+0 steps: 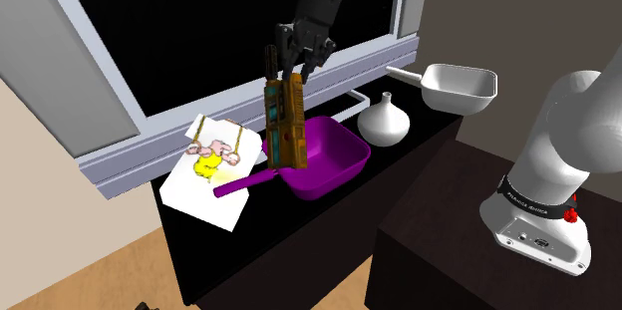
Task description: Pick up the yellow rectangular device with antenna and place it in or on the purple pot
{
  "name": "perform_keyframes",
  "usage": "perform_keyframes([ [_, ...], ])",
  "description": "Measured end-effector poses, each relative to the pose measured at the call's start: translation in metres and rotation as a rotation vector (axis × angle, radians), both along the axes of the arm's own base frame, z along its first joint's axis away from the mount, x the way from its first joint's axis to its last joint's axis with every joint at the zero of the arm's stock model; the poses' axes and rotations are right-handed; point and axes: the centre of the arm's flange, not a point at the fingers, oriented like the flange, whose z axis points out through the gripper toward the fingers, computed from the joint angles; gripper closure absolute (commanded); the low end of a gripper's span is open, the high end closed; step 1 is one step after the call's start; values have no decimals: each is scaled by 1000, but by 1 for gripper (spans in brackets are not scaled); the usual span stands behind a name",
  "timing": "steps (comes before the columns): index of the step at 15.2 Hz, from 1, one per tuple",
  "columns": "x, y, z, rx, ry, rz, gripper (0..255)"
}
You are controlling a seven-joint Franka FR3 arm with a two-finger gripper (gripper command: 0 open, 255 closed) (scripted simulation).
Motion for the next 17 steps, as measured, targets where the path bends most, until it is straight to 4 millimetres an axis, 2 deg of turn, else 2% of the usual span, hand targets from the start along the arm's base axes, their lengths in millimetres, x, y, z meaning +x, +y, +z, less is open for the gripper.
perform_keyframes([
  [14,1,0,-74,0,0,0,255],
  [17,0,0,-79,2,-5,-2,255],
])
